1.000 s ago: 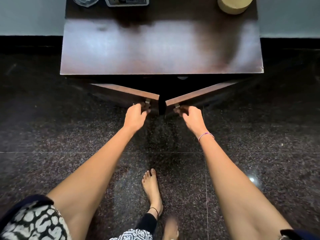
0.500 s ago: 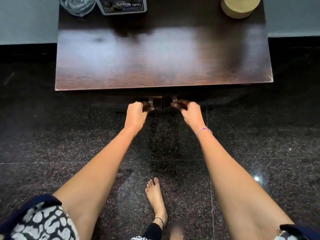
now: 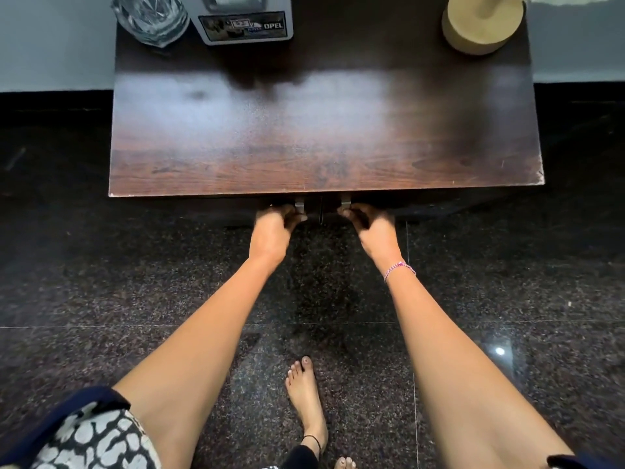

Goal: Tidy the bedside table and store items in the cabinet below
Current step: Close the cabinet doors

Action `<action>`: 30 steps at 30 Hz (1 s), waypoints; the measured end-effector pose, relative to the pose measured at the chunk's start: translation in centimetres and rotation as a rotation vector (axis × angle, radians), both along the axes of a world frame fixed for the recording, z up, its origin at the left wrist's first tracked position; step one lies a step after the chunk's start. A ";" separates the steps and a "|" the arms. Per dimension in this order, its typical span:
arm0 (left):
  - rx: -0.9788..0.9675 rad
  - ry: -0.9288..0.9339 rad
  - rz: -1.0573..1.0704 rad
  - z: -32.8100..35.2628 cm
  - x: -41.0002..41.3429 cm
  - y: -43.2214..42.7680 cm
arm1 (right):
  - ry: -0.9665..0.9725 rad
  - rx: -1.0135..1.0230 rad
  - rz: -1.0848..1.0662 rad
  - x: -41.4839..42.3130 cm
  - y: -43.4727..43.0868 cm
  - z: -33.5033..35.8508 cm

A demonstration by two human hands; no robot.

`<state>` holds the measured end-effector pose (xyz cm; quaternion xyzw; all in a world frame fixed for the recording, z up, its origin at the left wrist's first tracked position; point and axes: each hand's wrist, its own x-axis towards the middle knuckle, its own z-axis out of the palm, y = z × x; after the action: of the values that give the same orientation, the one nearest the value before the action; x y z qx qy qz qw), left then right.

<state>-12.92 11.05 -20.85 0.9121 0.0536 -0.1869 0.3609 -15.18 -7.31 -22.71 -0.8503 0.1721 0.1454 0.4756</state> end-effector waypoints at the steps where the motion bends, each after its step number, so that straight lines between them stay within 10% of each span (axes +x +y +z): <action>1: 0.003 0.006 -0.005 0.0 0.1 0.0 | 0.007 0.014 0.009 0.1 0.0 0.1; 19: 0.025 0.019 0.024 0.0 0.2 -0.3 | 0.086 -0.016 0.045 0.7 -0.2 1.2; 30: 0.583 0.104 -0.430 2.0 0.5 -0.9 | 0.165 -0.358 0.279 0.9 -0.1 2.5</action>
<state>-12.43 10.18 -18.88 0.9564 -0.0703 -0.2814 0.0349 -14.28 -7.45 -20.24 -0.9219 0.1141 0.2458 0.2770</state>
